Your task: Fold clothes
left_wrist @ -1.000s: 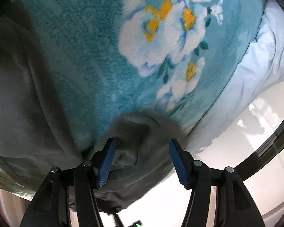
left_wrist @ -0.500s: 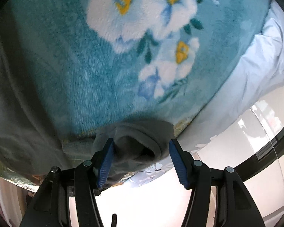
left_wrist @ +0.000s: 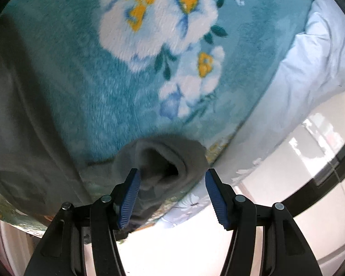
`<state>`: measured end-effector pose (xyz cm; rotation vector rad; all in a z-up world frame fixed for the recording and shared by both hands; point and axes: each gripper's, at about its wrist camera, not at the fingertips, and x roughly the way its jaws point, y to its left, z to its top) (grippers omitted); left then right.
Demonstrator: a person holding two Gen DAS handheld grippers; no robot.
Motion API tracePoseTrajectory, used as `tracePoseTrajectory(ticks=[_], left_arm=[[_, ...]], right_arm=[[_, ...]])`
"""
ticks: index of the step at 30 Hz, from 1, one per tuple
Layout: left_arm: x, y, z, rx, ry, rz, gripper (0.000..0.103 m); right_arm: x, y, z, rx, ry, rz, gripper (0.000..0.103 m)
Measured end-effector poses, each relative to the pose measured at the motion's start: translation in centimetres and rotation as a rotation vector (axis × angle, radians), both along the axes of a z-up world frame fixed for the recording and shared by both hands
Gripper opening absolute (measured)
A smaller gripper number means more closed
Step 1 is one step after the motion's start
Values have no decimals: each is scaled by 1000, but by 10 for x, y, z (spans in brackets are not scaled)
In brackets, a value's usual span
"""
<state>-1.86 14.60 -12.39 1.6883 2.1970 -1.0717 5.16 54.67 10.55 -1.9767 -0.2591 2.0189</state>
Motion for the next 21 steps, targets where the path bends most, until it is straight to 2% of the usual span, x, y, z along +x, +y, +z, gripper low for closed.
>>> tracePoseTrajectory(ticks=[3,5,7,9,11,13,14,17,18,19,20,21], left_arm=[[-11,7,-14,46,-35,11,60],[-23,14,-20,47,-36,10,59],[-32,17,-21,-24,-50,-57,55],[-46,23,-23,-127,-79,-200,17],[-57,26,-14,-194,-48,-280,11],[-75,30,18,-279,106,-335,9],[-85,34,47,-345,237,-379,7],[-85,51,149,-527,703,-462,7],[-76,56,167,-540,785,-473,7],[-66,57,174,-543,811,-480,7],[-50,50,174,-545,782,-478,7],[-41,45,160,-550,718,-464,7]], right_arm=[[4,-3,2,-41,-8,-51,63],[5,-6,6,-59,-5,-62,63],[5,-11,11,-51,-9,-46,63],[5,-15,15,-40,-13,-28,63],[4,-17,20,-38,-11,-17,63],[3,-19,23,-38,-6,-7,63],[3,-20,23,-37,-6,-4,63],[2,-22,18,-41,-14,-8,63],[3,-23,16,-51,-18,-17,63],[3,-24,13,-65,-24,-28,63],[4,-24,11,-79,-30,-37,63],[4,-26,9,-91,-33,-42,63]])
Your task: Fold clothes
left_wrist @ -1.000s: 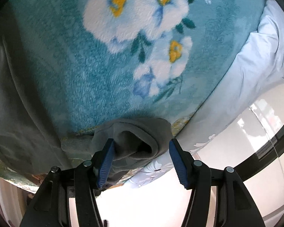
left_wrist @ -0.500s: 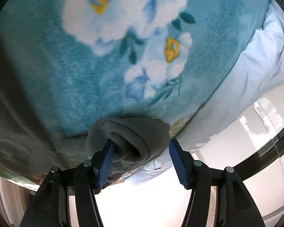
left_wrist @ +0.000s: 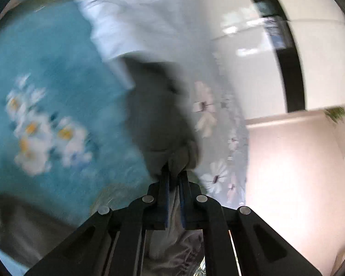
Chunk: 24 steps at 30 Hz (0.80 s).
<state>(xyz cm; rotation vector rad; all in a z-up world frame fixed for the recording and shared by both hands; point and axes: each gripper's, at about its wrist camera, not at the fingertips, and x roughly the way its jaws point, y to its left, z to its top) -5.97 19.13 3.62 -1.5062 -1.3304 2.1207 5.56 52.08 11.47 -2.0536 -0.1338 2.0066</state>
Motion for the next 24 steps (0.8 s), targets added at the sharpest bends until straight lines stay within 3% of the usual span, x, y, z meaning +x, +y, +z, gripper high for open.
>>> tracePoseTrajectory(ticks=[3,5,6,8,14,17,19,21,24], left_arm=[[11,-14,-63,-79,-212,87,7],[20,-27,-121,-172,-403,81,7],[30,-35,-151,-136,-511,90,7],[47,-47,-170,-19,-571,151,9],[50,-49,-142,41,-474,76,14],[51,-71,-118,86,-402,102,28],[53,-92,-106,57,-360,150,41],[50,-114,-112,45,-381,180,44],[56,-105,-142,152,-452,203,44]], right_arm=[[2,-7,-3,-17,-6,5,63],[3,-11,-3,-15,-9,26,63],[4,-12,-2,-12,-10,33,63],[5,-14,1,-4,-8,44,63],[3,-5,5,-8,-2,-4,63],[1,-4,7,-62,14,-58,63],[1,-8,8,-71,20,-57,63],[2,-15,9,-67,24,-36,63],[9,-21,9,-60,17,-25,63]])
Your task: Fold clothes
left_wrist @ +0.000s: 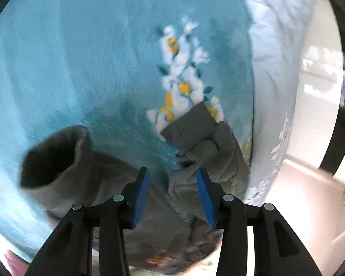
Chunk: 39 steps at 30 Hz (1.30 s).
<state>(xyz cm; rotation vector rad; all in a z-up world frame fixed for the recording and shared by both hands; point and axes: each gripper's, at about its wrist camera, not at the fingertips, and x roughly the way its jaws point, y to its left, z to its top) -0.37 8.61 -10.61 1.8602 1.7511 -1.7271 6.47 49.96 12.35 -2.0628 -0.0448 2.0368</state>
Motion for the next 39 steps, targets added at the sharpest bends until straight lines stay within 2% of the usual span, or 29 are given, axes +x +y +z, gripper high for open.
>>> tracePoseTrajectory(ticks=[2,5,10,11,13,14,15,18,20,21,23,26,28,31,33,37,39], left_arm=[[0,-4,-13,76,-43,73,47],[-7,3,-36,161,-101,175,60],[-21,25,-59,208,-155,212,60],[-23,30,-62,223,-158,217,59],[-28,36,-63,232,-142,227,41],[-31,37,-62,214,-150,214,33],[-35,37,-58,188,-149,200,21],[-59,25,-21,62,26,151,15],[-79,8,19,-25,207,96,14],[-86,2,33,-53,262,69,14],[-99,-10,49,-140,311,12,14],[-109,-29,28,-243,187,-9,14],[-106,-37,6,-199,84,-2,15],[-95,-42,3,-151,71,31,20],[-88,-44,11,-129,84,23,32],[-58,-64,44,-95,161,49,41],[-29,-81,66,-138,191,70,47]], right_arm=[[6,-3,0,4,-6,4,63],[15,0,8,24,-3,-6,63],[29,16,22,63,6,-59,63],[33,20,24,70,2,-74,63],[38,25,23,81,-10,-95,63],[40,27,22,83,-18,-105,63],[42,29,21,83,-26,-115,63],[42,29,17,77,-37,-131,63],[38,23,15,74,-35,-114,63],[35,19,15,73,-31,-99,63],[29,12,14,72,-24,-69,63],[23,3,12,68,-22,-39,63],[22,-2,10,58,-20,-25,63],[21,-7,9,55,-18,-7,63],[20,-5,9,56,-15,-12,63],[16,3,12,19,16,-74,63],[14,6,12,-10,30,-103,63]])
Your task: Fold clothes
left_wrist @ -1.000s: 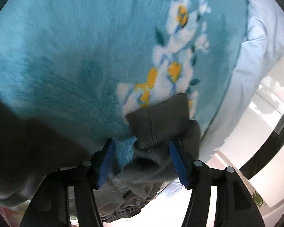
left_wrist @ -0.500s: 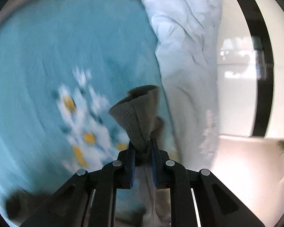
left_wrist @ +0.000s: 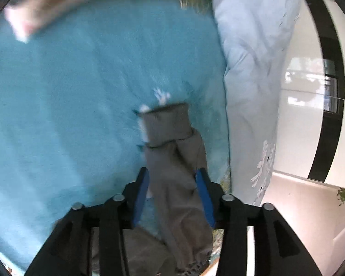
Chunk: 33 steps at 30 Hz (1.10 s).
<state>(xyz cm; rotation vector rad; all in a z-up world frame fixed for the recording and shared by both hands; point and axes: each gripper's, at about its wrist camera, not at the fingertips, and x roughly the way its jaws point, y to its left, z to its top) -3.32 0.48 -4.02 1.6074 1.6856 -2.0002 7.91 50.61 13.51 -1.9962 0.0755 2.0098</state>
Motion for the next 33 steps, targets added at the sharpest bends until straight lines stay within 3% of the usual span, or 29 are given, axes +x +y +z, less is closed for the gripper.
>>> tracePoseTrajectory(ticks=[5,8,10,11,17,20,22,24,25,27,33], left_arm=[[72,-32,9,-194,-66,-81,48],[106,-16,-3,-214,-127,-163,48],[124,-6,-6,-204,-136,-193,54],[129,3,-11,-206,-137,-219,60],[118,59,-42,-275,-171,-416,60],[110,63,-57,-305,-217,-409,57],[106,61,-66,-274,-243,-376,44],[103,58,-73,-231,-263,-338,19],[101,57,-76,-209,-272,-320,15],[99,56,-74,-201,-280,-297,11],[100,48,-68,-169,-305,-244,10]], right_arm=[[2,6,-9,-72,10,-71,63],[6,4,-12,-95,7,-79,63],[8,1,-13,-97,4,-69,63],[8,1,-13,-104,-1,-83,63],[15,2,-8,-84,-9,-72,63],[20,9,-5,-75,-16,-89,63],[23,15,-1,-68,-16,-102,63],[25,23,3,-54,-13,-113,63],[27,27,5,-50,-11,-121,63],[30,35,6,-49,-5,-140,63],[43,62,-7,-117,26,-206,63]])
